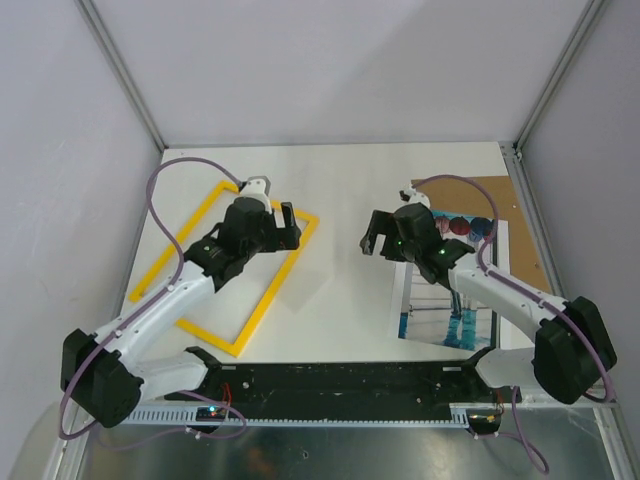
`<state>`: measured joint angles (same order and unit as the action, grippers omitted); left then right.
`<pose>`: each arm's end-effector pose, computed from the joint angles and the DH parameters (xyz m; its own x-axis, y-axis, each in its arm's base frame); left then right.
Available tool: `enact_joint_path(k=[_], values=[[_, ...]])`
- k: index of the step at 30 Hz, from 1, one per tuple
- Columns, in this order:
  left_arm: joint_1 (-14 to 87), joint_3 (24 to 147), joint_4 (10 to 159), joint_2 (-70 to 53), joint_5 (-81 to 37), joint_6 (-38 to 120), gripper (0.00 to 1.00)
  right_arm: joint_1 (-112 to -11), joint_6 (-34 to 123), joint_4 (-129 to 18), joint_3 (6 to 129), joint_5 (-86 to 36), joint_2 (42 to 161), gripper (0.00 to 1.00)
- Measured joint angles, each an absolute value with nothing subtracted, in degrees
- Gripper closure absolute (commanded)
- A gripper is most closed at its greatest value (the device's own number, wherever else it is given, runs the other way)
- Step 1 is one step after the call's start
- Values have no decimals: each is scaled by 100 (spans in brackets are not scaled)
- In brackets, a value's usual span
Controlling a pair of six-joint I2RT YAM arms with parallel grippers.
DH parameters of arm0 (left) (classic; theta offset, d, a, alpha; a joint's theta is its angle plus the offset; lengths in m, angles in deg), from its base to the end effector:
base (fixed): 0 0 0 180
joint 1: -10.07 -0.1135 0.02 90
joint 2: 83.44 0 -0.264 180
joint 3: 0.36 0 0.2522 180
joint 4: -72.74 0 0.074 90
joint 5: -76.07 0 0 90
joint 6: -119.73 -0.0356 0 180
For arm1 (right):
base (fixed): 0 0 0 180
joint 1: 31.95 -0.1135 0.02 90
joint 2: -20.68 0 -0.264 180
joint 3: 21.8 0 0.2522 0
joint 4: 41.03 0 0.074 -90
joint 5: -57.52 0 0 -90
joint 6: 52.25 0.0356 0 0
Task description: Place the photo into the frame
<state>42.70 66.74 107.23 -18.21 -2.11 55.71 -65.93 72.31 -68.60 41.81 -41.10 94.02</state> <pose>0.2171 -0.1304 0.3028 -0.5757 -0.1406 -0.8055 0.1450 0.9520 -0.2697 0.2350 0.1519 0.2576 -0.6712 0.2240 -0.7066 -0.0886 0.9222 0.3764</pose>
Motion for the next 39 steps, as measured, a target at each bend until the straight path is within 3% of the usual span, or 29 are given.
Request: enact_joint_path(k=[18, 28, 39], values=[[3933, 6403, 10738, -1141, -839, 6034, 1, -6705, 7839, -6189, 4015, -3358, 10138, 1], [3092, 6554, 10740, -691, -1584, 6380, 0, -7450, 8757, -4672, 3720, -2840, 11190, 1], [2963, 6578, 10734, -713, -1822, 6428, 0, -7850, 9828, -2455, 3003, -2961, 11852, 4]])
